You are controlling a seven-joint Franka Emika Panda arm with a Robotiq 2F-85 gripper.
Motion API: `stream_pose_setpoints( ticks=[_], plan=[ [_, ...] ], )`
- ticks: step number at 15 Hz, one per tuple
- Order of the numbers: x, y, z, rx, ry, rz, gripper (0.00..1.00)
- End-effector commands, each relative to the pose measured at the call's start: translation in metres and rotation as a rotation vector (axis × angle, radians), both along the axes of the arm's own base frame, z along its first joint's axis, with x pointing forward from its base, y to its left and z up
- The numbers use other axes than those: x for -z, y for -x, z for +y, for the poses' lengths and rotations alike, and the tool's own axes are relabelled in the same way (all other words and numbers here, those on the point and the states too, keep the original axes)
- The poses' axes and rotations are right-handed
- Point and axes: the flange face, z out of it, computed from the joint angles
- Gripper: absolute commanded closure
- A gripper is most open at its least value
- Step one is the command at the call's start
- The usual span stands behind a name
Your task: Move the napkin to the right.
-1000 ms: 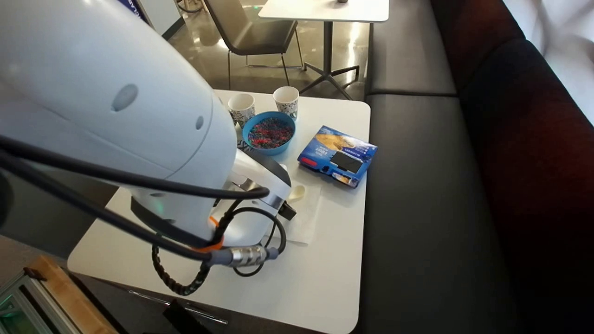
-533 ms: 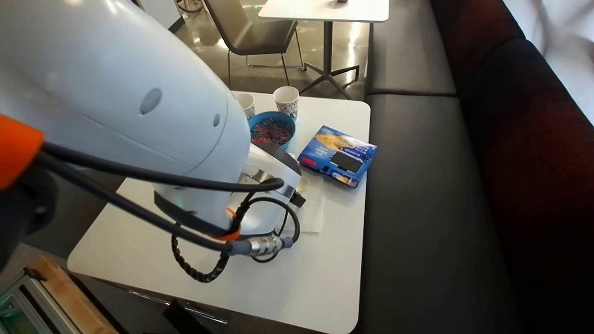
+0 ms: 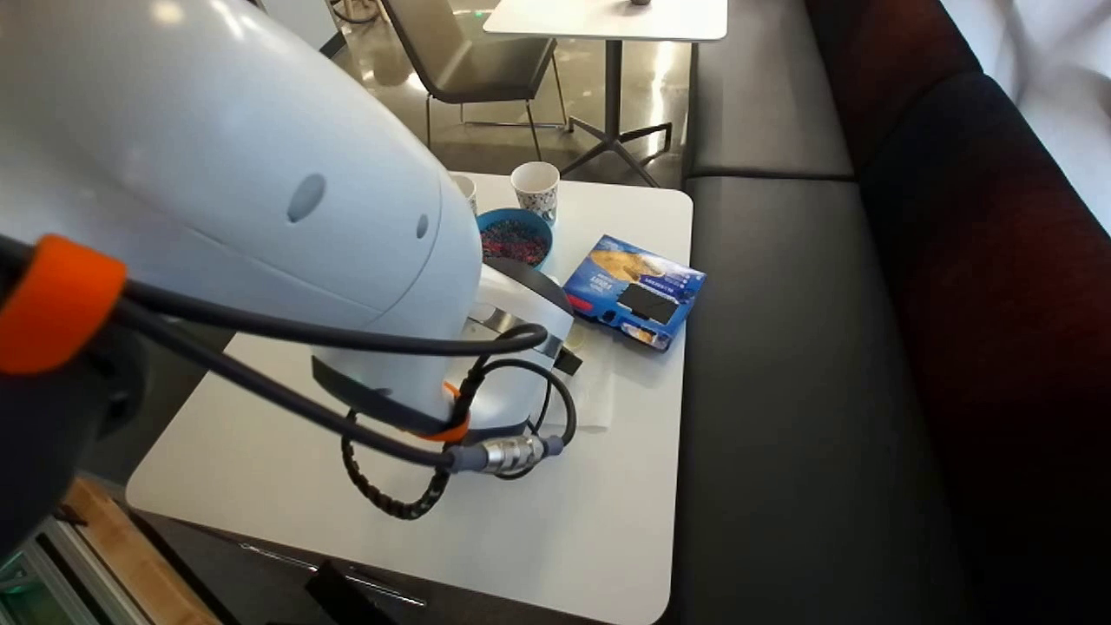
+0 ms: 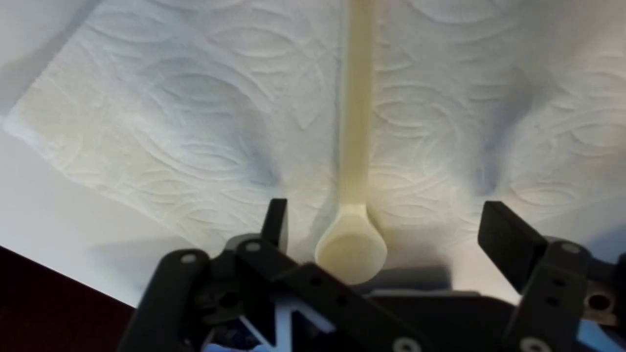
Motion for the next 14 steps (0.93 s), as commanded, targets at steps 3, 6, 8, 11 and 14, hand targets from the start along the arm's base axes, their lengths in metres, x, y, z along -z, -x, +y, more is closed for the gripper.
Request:
stream_pose_setpoints(
  ticks=[3, 6, 8, 11, 14],
  plan=[
    [-0.038, 0.054, 0.020, 0.046, -0.001, 0.087, 0.00],
    [-0.059, 0.091, 0.031, 0.109, 0.004, 0.143, 0.00],
    [-0.073, 0.116, 0.037, 0.182, 0.011, 0.183, 0.00],
    [-0.083, 0.161, 0.046, 0.199, -0.024, 0.287, 0.00],
    [-0.089, 0.208, 0.061, 0.180, -0.055, 0.390, 0.00]
  ],
)
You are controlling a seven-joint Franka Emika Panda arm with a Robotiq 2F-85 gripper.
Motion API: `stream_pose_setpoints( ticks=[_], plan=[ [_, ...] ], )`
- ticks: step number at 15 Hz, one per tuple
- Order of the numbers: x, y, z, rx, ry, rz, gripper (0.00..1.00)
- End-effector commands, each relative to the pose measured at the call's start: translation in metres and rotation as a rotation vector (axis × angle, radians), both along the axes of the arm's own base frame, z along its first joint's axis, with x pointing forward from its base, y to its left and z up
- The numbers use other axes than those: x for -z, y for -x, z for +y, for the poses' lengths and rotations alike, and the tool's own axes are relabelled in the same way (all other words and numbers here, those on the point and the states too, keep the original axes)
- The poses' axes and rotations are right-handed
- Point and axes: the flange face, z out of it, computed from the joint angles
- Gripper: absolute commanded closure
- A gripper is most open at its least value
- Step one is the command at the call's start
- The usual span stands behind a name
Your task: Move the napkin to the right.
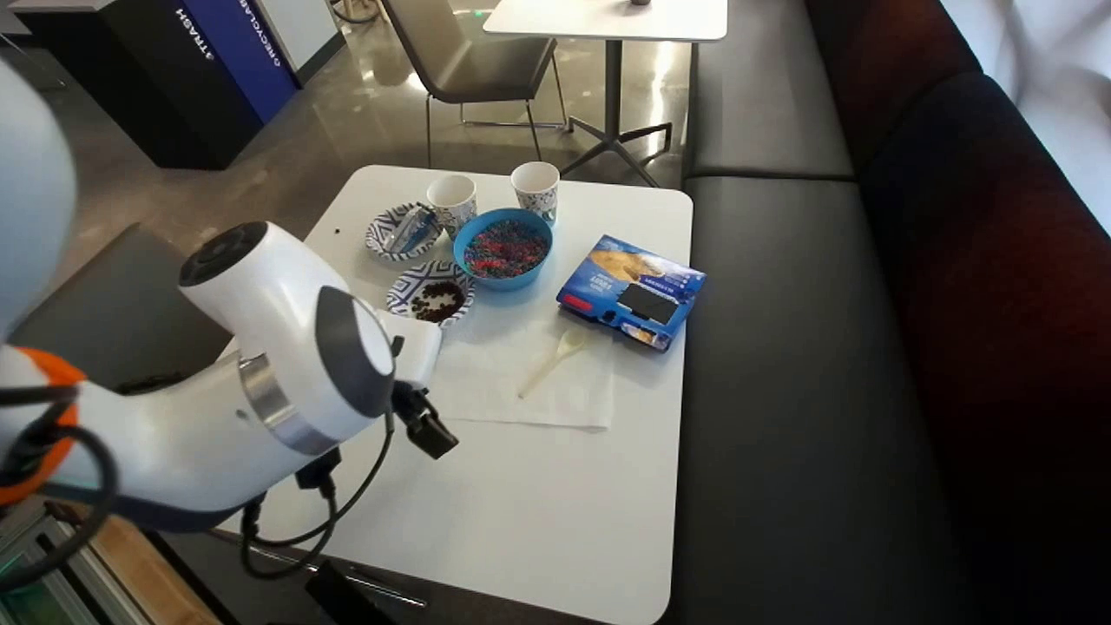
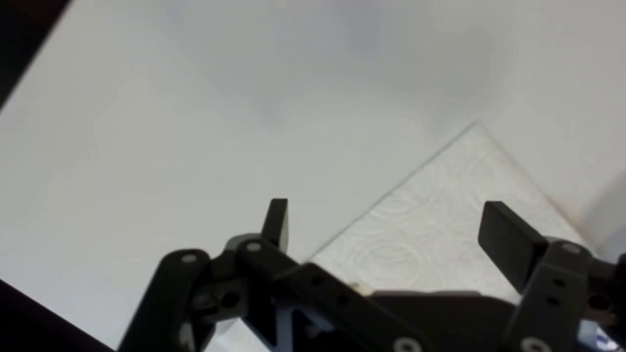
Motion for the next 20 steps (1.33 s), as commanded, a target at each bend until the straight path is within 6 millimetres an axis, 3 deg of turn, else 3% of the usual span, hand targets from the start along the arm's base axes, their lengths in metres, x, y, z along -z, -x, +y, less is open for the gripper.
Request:
stream_pose_setpoints(
  ticks=[1, 2, 3, 4, 10, 14, 20],
  plan=[
    [-0.014, 0.060, 0.011, -0.009, -0.032, 0.109, 0.00],
    [-0.013, 0.071, 0.015, -0.013, -0.050, 0.141, 0.00],
    [0.003, 0.042, 0.015, -0.013, -0.077, 0.165, 0.00],
    [-0.003, 0.046, 0.015, -0.012, -0.080, 0.174, 0.00],
    [-0.030, 0.021, 0.018, -0.040, -0.130, 0.285, 0.00],
    [-0.057, 0.016, 0.021, -0.039, -0.145, 0.337, 0.00],
    [-0.095, -0.004, 0.016, -0.075, -0.073, 0.267, 0.00]
  ],
)
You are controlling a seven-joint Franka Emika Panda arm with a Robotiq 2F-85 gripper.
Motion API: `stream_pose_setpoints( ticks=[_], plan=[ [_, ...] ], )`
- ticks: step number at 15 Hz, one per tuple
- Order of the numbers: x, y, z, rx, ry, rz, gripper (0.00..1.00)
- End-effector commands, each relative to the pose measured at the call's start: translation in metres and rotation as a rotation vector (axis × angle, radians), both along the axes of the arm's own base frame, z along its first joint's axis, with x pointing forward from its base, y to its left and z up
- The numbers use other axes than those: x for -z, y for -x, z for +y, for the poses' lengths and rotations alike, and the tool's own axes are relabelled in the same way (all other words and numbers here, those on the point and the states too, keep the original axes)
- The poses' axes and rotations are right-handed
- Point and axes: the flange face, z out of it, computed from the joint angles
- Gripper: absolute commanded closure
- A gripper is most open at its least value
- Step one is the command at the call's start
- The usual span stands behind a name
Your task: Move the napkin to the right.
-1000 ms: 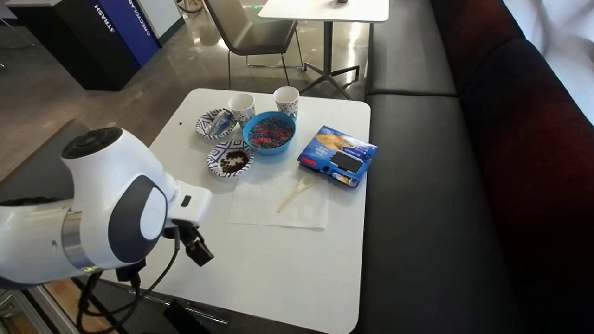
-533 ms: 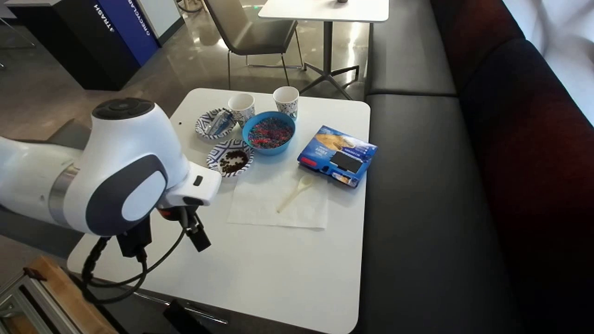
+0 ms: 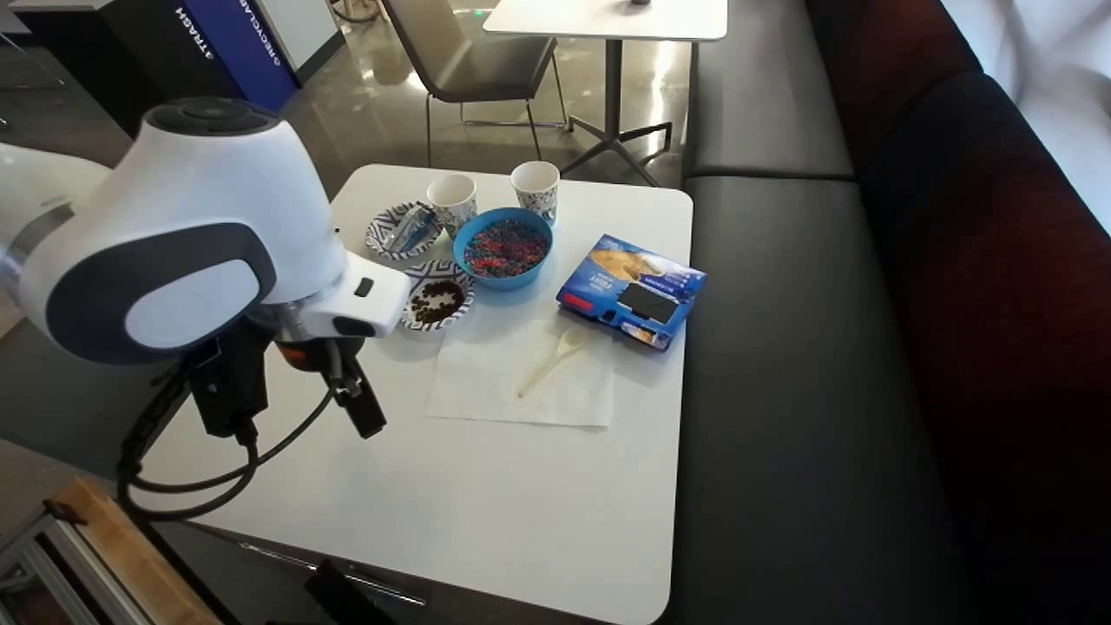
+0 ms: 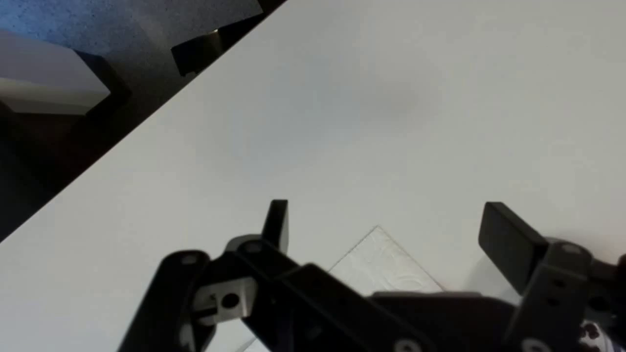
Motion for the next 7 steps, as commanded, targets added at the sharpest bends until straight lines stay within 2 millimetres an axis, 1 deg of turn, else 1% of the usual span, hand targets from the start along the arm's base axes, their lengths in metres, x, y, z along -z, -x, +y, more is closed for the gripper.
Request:
stream_pose_setpoints(
  ticks=[1, 3, 4, 7],
  plan=[
    [-0.024, -0.007, -0.007, -0.055, 0.090, -0.053, 0.00],
    [-0.039, -0.010, -0.013, -0.097, 0.113, -0.091, 0.00],
    [-0.024, -0.010, -0.011, -0.057, 0.063, -0.061, 0.00],
    [-0.036, -0.013, -0.014, -0.088, 0.102, -0.089, 0.00]
  ],
)
